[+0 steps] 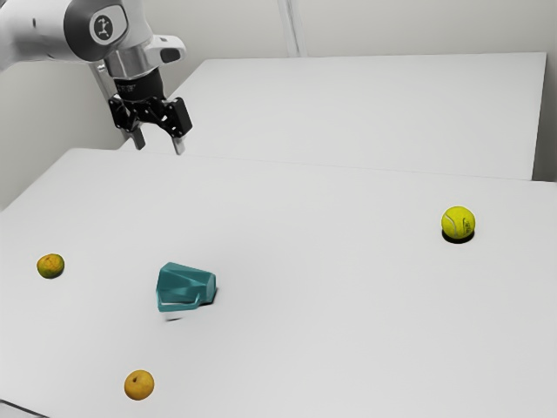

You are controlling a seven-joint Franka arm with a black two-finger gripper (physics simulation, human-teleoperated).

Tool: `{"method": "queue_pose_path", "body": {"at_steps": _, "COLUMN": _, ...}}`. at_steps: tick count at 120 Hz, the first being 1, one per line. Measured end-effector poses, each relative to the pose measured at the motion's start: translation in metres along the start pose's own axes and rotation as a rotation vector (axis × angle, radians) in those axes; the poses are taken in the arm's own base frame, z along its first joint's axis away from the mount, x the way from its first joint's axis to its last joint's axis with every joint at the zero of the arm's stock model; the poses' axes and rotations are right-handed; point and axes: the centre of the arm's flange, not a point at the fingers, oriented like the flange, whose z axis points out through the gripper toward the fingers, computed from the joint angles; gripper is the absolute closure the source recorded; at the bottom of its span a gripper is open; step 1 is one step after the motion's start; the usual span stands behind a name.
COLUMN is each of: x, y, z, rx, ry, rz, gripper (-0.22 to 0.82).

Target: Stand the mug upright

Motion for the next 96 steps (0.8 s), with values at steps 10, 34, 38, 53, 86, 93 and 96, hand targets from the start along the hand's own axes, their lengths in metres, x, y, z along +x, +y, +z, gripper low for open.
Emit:
{"method": "queue_pose_path", "body": {"at_steps": 10, "x": 0.0, "y": -0.001, "z": 0.0, "rx": 0.002, "ry": -0.001, "rz": -0.002, "gripper": 0.02}}
{"method": "queue_pose_path", "body": {"at_steps": 34, "x": -0.012, "y": -0.001, "z": -0.002, "rx": 0.009, "ry": 0.001, "rz": -0.005, "gripper": 0.02}}
{"method": "queue_pose_path", "body": {"at_steps": 38, "x": -0.014, "y": -0.001, "z": -0.001, "rx": 0.01, "ry": -0.002, "rz": -0.005, "gripper": 0.02}}
{"method": "queue_pose_path", "body": {"at_steps": 53, "x": -0.023, "y": -0.003, "z": 0.007, "rx": 0.008, "ry": -0.022, "rz": -0.009, "gripper": 0.02}}
{"method": "queue_pose_path", "body": {"at_steps": 86, "x": -0.033, "y": -0.073, "z": 0.043, "rx": -0.052, "ry": -0.057, "rz": -0.125, "gripper": 0.02}}
{"method": "queue_pose_path", "body": {"at_steps": 93, "x": -0.036, "y": -0.088, "z": 0.054, "rx": -0.084, "ry": -0.063, "rz": -0.149, "gripper": 0.02}}
{"method": "queue_pose_path", "body": {"at_steps": 96, "x": -0.037, "y": -0.095, "z": 0.059, "rx": -0.098, "ry": -0.065, "rz": -0.159, "gripper": 0.02}}
